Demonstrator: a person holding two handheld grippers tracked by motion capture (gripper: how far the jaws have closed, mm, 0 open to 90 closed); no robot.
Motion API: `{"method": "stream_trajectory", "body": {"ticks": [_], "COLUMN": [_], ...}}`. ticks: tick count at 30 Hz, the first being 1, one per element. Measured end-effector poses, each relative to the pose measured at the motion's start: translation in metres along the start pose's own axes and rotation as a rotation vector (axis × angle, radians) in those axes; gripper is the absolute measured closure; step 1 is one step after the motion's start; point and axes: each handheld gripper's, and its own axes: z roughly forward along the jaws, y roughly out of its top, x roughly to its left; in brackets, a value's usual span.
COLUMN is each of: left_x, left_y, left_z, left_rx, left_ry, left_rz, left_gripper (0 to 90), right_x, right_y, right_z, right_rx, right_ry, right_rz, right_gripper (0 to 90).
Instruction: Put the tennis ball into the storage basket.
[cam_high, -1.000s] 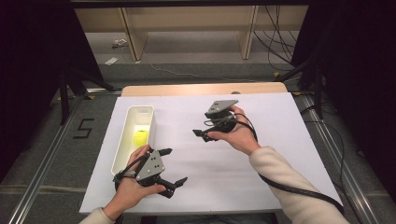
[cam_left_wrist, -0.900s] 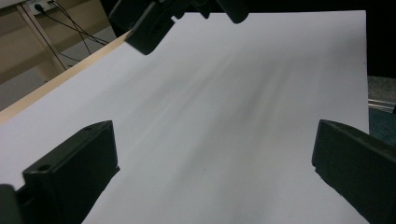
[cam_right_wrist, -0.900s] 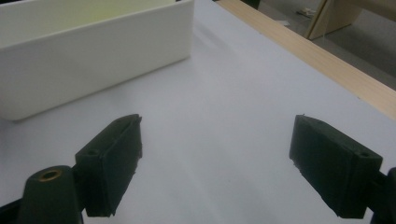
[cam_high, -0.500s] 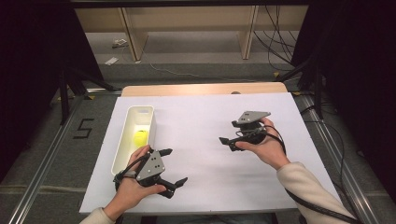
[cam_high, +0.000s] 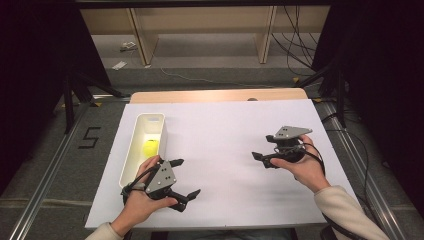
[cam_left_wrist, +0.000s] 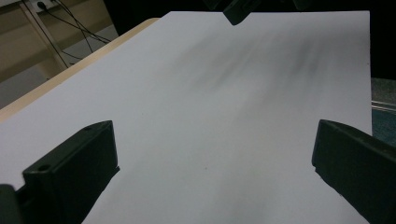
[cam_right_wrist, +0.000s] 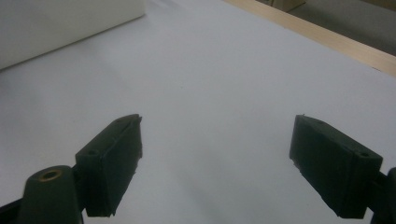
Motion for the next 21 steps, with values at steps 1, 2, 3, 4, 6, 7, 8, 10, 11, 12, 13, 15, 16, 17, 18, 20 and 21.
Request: {"method": "stream_trajectory", "body": {"ticks": [1, 2, 3, 4, 6, 7, 8, 10, 11, 12, 13, 15, 16, 17, 18, 20, 21], "left_x": [0.000, 0.000, 0.000, 0.001, 0.001, 0.001, 0.001, 0.001, 0.001, 0.001, 0.001, 0.001, 0.001, 0.002, 0.002, 0.002, 0.002], "left_y": [0.000, 0.000, 0.000, 0.000, 0.000, 0.000, 0.000, 0.000, 0.000, 0.000, 0.000, 0.000, 0.000, 0.000, 0.000, -0.001, -0.001], "left_z": [0.000, 0.000, 0.000, -0.001, -0.001, -0.001, -0.001, -0.001, -0.001, -0.001, -0.001, -0.001, -0.001, -0.001, -0.001, -0.001, -0.001], "left_rx": [0.000, 0.000, 0.000, 0.000, 0.000, 0.000, 0.000, 0.001, 0.000, 0.000, 0.000, 0.000, -0.001, -0.001, -0.001, -0.001, -0.001], "left_ry": [0.000, 0.001, 0.001, 0.002, 0.003, 0.003, 0.003, 0.004, 0.004, 0.004, 0.005, 0.006, 0.007, 0.007, 0.007, 0.008, 0.008], "left_rz": [0.000, 0.001, 0.000, 0.000, -0.001, -0.001, -0.001, -0.001, -0.001, -0.002, -0.002, -0.003, -0.004, -0.004, -0.004, -0.004, -0.004], "left_gripper": [0.0, 0.0, 0.0, 0.0, 0.0, 0.0, 0.0, 0.0, 0.0, 0.0, 0.0, 0.0, 0.0, 0.0, 0.0, 0.0, 0.0], "right_x": [-0.001, -0.002, -0.003, -0.004, -0.006, -0.007, -0.008, -0.009, -0.009, -0.010, -0.010, -0.011, -0.012, -0.013, -0.013, -0.015, -0.015], "right_y": [-0.002, -0.004, -0.005, -0.007, -0.010, -0.011, -0.013, -0.015, -0.016, -0.018, -0.019, -0.021, -0.022, -0.023, -0.024, -0.026, -0.028], "right_z": [-0.002, -0.003, -0.004, -0.005, -0.008, -0.009, -0.010, -0.012, -0.012, -0.013, -0.014, -0.016, -0.017, -0.018, -0.019, -0.022, -0.023], "right_rx": [0.003, 0.001, 0.001, 0.002, 0.002, 0.003, 0.004, 0.003, 0.002, 0.003, 0.004, 0.004, 0.007, 0.005, 0.006, 0.004, 0.007], "right_ry": [-0.004, -0.007, -0.009, -0.010, -0.018, -0.019, -0.021, -0.026, -0.028, -0.029, -0.031, -0.035, -0.036, -0.039, -0.043, -0.049, -0.049], "right_rz": [0.006, 0.005, 0.008, 0.012, 0.020, 0.023, 0.024, 0.028, 0.034, 0.034, 0.034, 0.038, 0.040, 0.040, 0.041, 0.048, 0.050], "right_gripper": [17.7, 17.7, 17.7, 17.7, 17.7, 17.7, 17.7, 17.7, 17.7, 17.8, 17.7, 17.7, 17.7, 17.7, 17.8, 17.8, 17.8]}}
